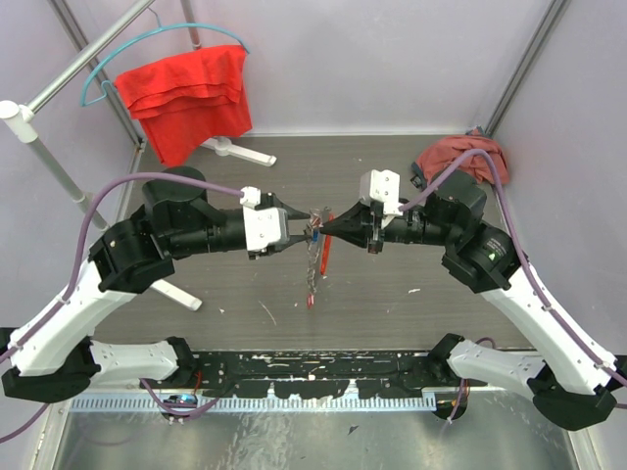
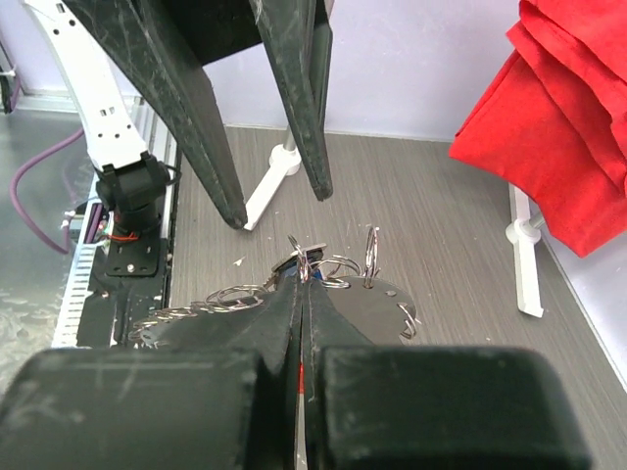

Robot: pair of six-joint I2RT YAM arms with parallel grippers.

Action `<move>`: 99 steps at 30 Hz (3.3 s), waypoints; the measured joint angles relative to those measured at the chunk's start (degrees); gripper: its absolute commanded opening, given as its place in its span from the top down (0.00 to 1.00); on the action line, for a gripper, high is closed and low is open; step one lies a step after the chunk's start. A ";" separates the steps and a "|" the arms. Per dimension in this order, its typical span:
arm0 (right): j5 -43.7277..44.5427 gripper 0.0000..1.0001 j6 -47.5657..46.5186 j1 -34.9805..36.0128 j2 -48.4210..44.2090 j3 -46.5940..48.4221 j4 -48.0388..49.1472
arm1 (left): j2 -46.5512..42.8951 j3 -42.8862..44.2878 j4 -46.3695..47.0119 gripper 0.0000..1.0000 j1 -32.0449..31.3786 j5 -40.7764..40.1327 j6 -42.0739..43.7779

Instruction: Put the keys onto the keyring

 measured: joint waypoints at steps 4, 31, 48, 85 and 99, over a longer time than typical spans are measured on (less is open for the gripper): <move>0.52 0.99 0.98 0.00 -0.48 0.00 1.25 | 0.07 -0.61 0.83 0.59 0.00 0.07 -0.37; 0.70 0.99 2.56 0.00 -1.36 0.00 3.06 | 1.11 -0.96 1.68 0.91 0.00 -1.09 -0.28; 0.92 0.99 2.56 -0.07 -2.29 0.26 2.86 | 1.27 -0.96 2.12 1.00 -0.11 -2.54 -0.13; 2.99 0.99 6.62 -0.15 -4.79 -1.46 8.85 | 0.39 -3.63 8.07 0.66 -0.20 -0.74 -2.56; 2.32 0.99 6.62 -0.15 -4.79 -1.46 8.87 | 0.39 -4.98 12.35 0.75 -0.20 1.64 -5.16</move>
